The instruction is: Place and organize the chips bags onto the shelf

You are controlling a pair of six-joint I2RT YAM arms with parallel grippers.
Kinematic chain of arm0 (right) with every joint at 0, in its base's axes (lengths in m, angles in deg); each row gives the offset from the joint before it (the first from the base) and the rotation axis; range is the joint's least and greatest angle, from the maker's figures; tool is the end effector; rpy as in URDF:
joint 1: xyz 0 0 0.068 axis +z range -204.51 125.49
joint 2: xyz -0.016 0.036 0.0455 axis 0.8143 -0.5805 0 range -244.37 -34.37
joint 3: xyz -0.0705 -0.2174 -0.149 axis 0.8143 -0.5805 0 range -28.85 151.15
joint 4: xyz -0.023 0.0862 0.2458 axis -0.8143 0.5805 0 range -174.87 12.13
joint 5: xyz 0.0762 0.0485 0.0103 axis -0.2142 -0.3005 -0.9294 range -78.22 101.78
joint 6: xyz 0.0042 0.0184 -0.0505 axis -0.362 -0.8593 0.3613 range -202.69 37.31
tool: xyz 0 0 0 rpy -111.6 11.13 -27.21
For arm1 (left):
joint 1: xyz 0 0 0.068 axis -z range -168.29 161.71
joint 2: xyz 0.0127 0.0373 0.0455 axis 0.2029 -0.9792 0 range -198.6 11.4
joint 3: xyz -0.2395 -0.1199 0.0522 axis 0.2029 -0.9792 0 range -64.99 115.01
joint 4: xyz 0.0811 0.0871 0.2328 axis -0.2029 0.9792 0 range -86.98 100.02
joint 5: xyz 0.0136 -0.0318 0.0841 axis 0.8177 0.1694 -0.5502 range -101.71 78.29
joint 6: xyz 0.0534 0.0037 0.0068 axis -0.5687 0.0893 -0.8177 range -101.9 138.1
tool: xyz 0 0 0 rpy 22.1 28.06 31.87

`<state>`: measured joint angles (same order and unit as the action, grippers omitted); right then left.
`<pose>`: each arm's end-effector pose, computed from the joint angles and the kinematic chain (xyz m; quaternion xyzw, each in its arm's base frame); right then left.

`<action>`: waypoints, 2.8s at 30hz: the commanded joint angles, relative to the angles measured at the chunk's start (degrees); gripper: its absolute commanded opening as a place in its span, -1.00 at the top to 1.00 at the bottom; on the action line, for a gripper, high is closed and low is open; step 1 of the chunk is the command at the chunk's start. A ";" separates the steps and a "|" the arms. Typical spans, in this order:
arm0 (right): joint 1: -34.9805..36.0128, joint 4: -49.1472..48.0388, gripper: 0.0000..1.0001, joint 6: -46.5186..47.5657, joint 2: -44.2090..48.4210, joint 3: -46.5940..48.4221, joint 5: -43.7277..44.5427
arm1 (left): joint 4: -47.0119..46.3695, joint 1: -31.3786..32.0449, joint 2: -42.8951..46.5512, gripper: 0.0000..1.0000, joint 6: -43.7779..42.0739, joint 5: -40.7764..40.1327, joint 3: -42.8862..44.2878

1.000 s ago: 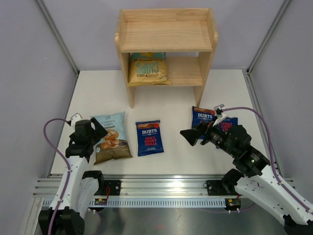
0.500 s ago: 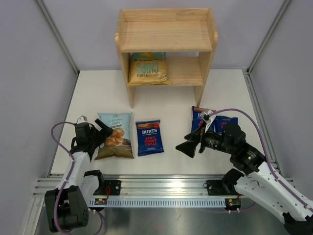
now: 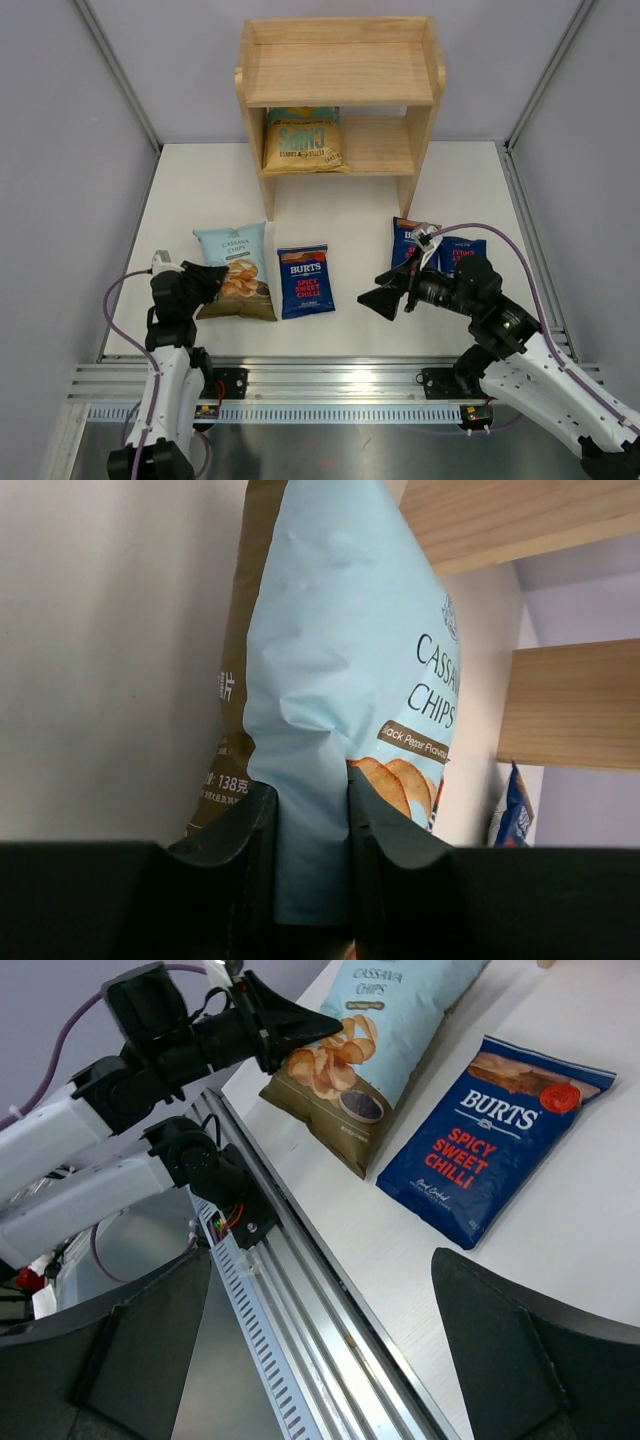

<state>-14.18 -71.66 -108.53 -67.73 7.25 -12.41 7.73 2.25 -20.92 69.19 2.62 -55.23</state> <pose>0.1019 0.1057 0.3110 -0.2277 0.7288 0.4763 0.4361 0.1421 0.0148 0.1664 -0.3710 0.7643 -0.2831 0.4450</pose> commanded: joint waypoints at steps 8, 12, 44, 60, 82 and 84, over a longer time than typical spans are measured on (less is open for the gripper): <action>-0.08 -31.37 -0.99 -22.03 -12.15 -13.67 2.03 | 9.17 -0.21 15.08 0.77 11.57 2.89 1.05; 1.05 -50.44 -0.99 -32.23 -19.79 -21.06 2.21 | 9.88 -0.21 18.33 0.79 16.30 6.94 2.98; 33.84 -89.06 -0.82 -17.31 -55.49 2.66 39.21 | 13.75 2.86 18.78 0.90 36.18 16.87 24.70; 29.81 -94.60 0.78 -13.43 -51.81 -3.48 37.03 | 14.00 4.18 20.72 -0.36 26.88 13.45 24.25; 13.29 -63.14 1.00 -17.66 -14.10 -15.09 32.63 | 33.25 4.09 17.55 -0.98 -6.08 3.43 34.00; 11.88 -62.52 1.00 -18.88 -13.57 -15.09 31.23 | 35.36 4.00 17.38 -0.98 -7.75 2.99 35.67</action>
<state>0.07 -137.01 -125.87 -82.38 -10.39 21.63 39.93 6.19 -3.70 68.49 8.13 -23.54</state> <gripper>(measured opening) 0.371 0.988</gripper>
